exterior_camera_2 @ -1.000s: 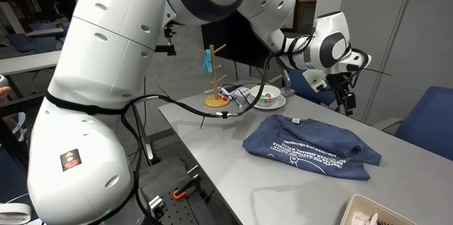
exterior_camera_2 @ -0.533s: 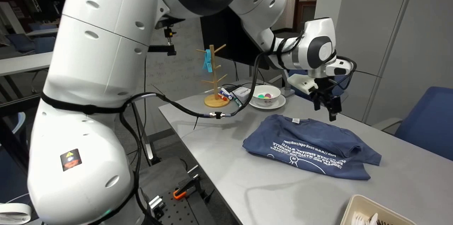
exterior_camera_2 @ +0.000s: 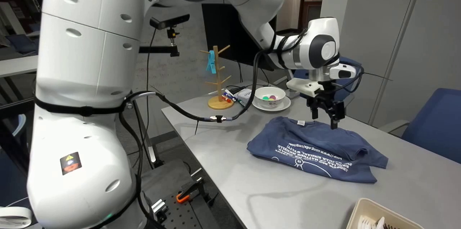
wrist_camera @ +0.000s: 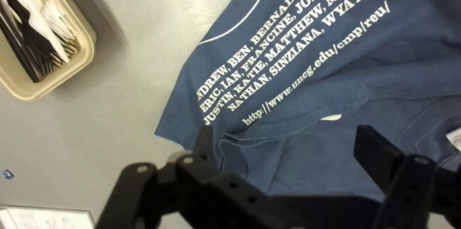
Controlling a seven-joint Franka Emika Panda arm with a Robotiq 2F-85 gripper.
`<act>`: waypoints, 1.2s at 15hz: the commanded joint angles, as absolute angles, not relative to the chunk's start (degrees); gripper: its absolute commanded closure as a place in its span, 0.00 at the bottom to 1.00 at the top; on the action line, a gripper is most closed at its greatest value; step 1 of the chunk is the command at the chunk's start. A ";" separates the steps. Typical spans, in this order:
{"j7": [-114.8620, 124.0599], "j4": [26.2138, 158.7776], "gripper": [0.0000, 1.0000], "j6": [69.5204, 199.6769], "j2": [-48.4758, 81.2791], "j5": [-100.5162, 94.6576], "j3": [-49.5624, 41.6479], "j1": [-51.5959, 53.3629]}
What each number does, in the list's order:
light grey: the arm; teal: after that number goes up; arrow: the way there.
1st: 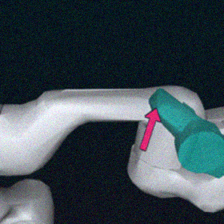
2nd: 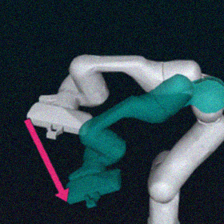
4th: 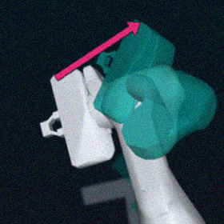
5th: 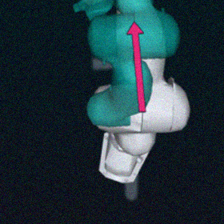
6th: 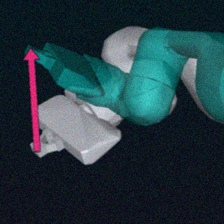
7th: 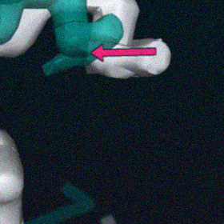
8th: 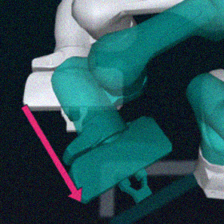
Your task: Fold the t-shirt on the table
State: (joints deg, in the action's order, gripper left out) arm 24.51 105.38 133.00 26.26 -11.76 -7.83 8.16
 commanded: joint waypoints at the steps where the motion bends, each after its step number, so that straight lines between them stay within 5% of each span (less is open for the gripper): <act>1: 24.20 105.85 0.00 133.93 25.89 -7.98 -6.25 5.98; 18: 43.21 92.31 0.00 133.96 35.08 -3.75 -9.00 5.90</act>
State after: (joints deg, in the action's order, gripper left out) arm 38.38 98.92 133.32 30.47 -5.92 -8.24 6.67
